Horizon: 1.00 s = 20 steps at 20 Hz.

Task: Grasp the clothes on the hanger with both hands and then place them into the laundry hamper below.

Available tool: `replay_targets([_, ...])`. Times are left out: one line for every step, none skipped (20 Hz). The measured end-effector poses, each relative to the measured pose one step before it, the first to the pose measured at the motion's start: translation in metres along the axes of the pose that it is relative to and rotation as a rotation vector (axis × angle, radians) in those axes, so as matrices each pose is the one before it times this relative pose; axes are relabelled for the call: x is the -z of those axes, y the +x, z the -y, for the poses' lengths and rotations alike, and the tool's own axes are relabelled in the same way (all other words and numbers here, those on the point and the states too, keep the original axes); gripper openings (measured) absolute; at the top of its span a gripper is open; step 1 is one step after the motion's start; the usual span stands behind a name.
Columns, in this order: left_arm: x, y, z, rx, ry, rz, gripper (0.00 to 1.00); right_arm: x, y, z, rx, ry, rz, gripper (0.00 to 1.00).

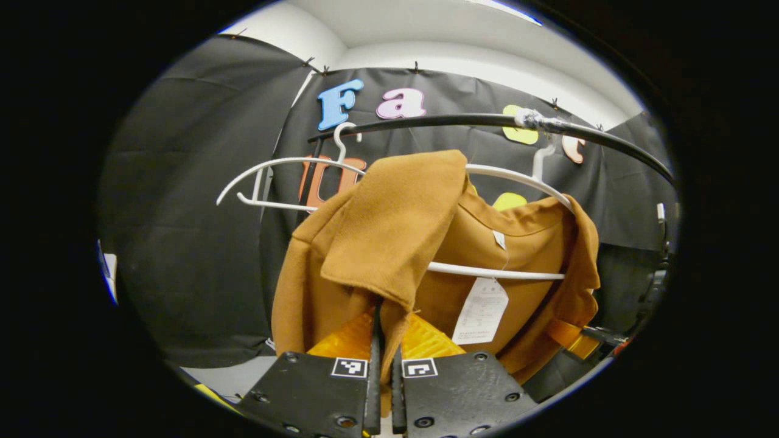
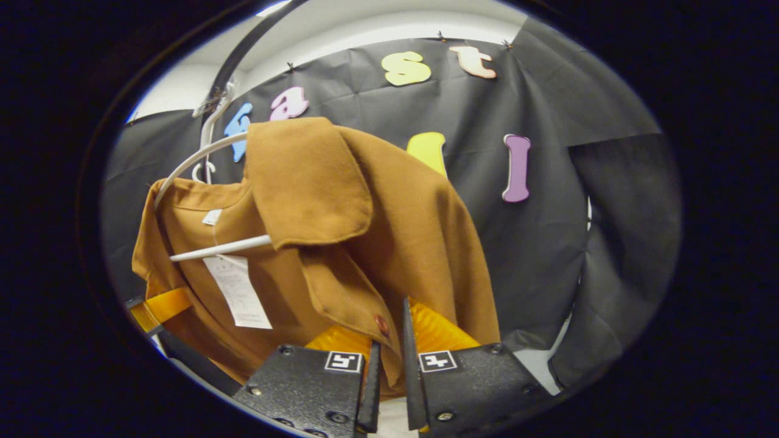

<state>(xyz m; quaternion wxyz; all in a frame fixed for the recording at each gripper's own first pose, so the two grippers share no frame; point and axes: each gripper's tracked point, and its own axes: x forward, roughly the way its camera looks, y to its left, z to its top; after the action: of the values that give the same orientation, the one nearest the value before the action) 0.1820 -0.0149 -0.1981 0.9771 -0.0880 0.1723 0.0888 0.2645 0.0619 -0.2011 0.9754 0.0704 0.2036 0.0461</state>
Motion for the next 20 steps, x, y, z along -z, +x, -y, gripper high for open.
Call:
replay_targets([-0.0001,-0.00224,0.0001,0.00561,-0.0065,-0.00376,0.07,-0.00257,-0.00234,0.00641,0.01558,0.0139,0.01047,0.16])
replay_targets([-0.00112,-0.0022,-0.00013,0.00868,-0.00281,-0.00343,0.07,-0.00322,-0.00224,0.0046,0.00344,0.0173,0.00936,0.13])
replay_targets([-0.00271,-0.00271,-0.0014,0.0069,-0.00071,0.00102,0.07,-0.00179,-0.00219,0.00308,0.00077,0.0199,0.00768,0.1])
replay_targets([-0.00426,-0.00238,-0.00307,0.00021,0.00261,0.00818,0.07,-0.00443,-0.00286,0.00449,0.00262,0.01926,0.01135,0.09])
replay_targets([-0.00451,-0.00222,-0.00525,-0.00937,0.00213,0.00755,0.07,-0.00296,-0.00211,0.00491,0.01162,0.01561,0.01265,0.07])
replay_targets([-0.00238,-0.00163,-0.00513,-0.00891,-0.00487,-0.00093,0.07,-0.00354,-0.00104,0.00515,0.00967,0.01261,0.00791,0.07])
replay_targets([-0.00273,-0.00111,-0.00357,-0.00354,-0.00831,0.00189,0.07,-0.00017,0.00034,0.00571,0.01637,0.01033,0.00207,0.06])
replay_targets([-0.00321,-0.00132,-0.00379,-0.00196,-0.00583,0.0014,0.07,-0.00337,-0.00159,0.00526,0.00824,0.00884,0.0059,0.06])
replay_targets([-0.00239,-0.00186,-0.00332,-0.00013,-0.00338,0.00237,0.06,-0.00263,-0.002,0.00207,0.0027,0.00442,0.00872,0.06])
replay_targets([-0.00246,-0.00207,-0.00248,-0.00035,-0.00152,0.00256,0.06,-0.00346,-0.00121,0.00162,0.00345,-0.00051,0.01067,0.06])
replay_targets([-0.00197,-0.00171,-0.00141,-0.00007,-0.00173,0.0018,0.06,-0.00334,-0.00031,0.00269,0.00249,-0.00227,0.00875,0.06])
replay_targets([-0.0012,-0.00256,-0.00031,0.00018,-0.00466,-0.00109,0.07,-0.00184,0.00028,0.00231,0.00323,-0.00163,0.00265,0.06])
replay_targets([-0.0006,-0.00049,-0.00004,0.0008,-0.0072,0.0008,0.06,-0.00064,0.00002,0.00371,0.01147,-0.0004,0.0019,0.06])
replay_targets([-0.00169,-0.00144,0.00085,0.00648,-0.00758,0.00299,0.06,-0.0026,0.00023,0.00317,0.01158,0.00297,0.00636,0.06])
replay_targets([-0.00425,-0.00164,-0.0014,0.00061,-0.007,0.00934,0.07,-0.00144,-0.00116,-0.0001,0.00439,0.0059,0.00711,0.06])
replay_targets([-0.00533,-0.0019,-0.00152,-0.00056,-0.00457,0.01311,0.06,-0.00262,-0.00022,0.00047,-0.00013,0.00448,0.00474,0.06])
replay_targets([-0.00677,-0.00275,0.00072,0.00367,-0.00268,0.01639,0.06,-0.0034,-0.00007,0.00088,0.00086,0.00553,0.00914,0.06])
replay_targets([-0.00762,-0.00074,-0.00007,0.00574,-0.00016,0.02443,0.07,-0.00433,0.00047,0.00067,-0.0042,0.00837,0.00671,0.06])
replay_targets([-0.00544,0.00042,0.00046,0.01231,0.00373,0.00777,0.13,-0.00323,0.00049,0.00195,0.00035,0.0101,0.00757,0.06])
replay_targets([-0.00024,0.00161,0.00049,0.01489,-0.00079,-0.00683,0.0,-0.00385,0.00198,0.00134,-0.00118,0.01298,0.00787,0.06])
